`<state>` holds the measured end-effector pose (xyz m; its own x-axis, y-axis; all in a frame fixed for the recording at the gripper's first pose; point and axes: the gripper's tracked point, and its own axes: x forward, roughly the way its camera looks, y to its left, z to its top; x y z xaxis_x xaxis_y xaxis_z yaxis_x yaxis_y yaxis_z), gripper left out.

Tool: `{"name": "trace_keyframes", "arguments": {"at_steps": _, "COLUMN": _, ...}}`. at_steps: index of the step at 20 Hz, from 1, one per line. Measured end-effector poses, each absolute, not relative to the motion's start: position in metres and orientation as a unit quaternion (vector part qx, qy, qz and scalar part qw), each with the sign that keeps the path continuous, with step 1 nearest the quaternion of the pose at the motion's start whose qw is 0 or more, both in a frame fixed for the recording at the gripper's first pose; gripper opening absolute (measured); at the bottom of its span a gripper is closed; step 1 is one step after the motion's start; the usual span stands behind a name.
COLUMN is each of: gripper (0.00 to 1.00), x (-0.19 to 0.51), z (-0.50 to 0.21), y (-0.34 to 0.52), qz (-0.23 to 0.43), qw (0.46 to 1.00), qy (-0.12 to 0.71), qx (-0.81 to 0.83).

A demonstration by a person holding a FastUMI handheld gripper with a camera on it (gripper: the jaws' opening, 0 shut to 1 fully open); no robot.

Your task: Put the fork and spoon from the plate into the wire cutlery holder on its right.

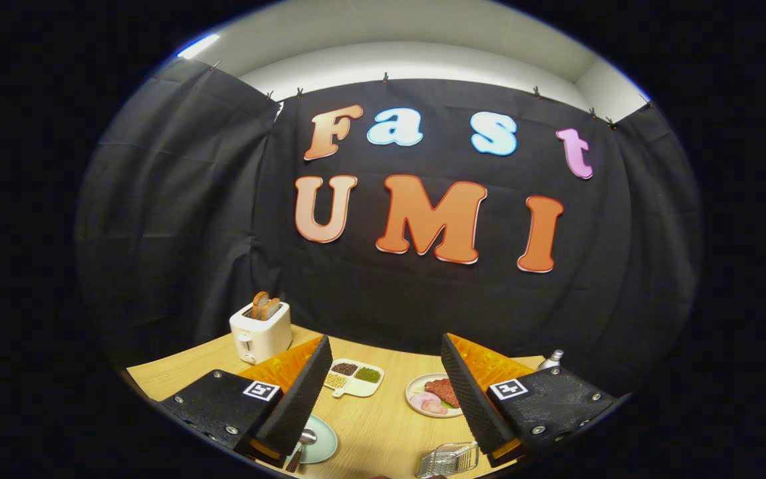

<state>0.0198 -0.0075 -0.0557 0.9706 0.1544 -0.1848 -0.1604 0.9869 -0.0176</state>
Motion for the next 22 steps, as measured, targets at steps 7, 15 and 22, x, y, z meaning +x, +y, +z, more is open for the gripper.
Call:
{"name": "trace_keyframes", "arguments": {"at_steps": 7, "gripper": 0.99, "x": 0.019, "z": -0.109, "y": 0.044, "qz": 0.15, "qw": 0.968, "qy": 0.199, "qx": -0.025}}
{"name": "trace_keyframes", "arguments": {"at_steps": 15, "gripper": 0.95, "x": -0.021, "z": -0.225, "y": 0.098, "qz": 0.157, "qw": 0.888, "qy": 0.431, "qx": -0.036}}
{"name": "trace_keyframes", "arguments": {"at_steps": 22, "gripper": 0.66, "x": -0.068, "z": -0.311, "y": 0.113, "qz": 0.135, "qw": 0.793, "qy": 0.591, "qx": -0.06}}
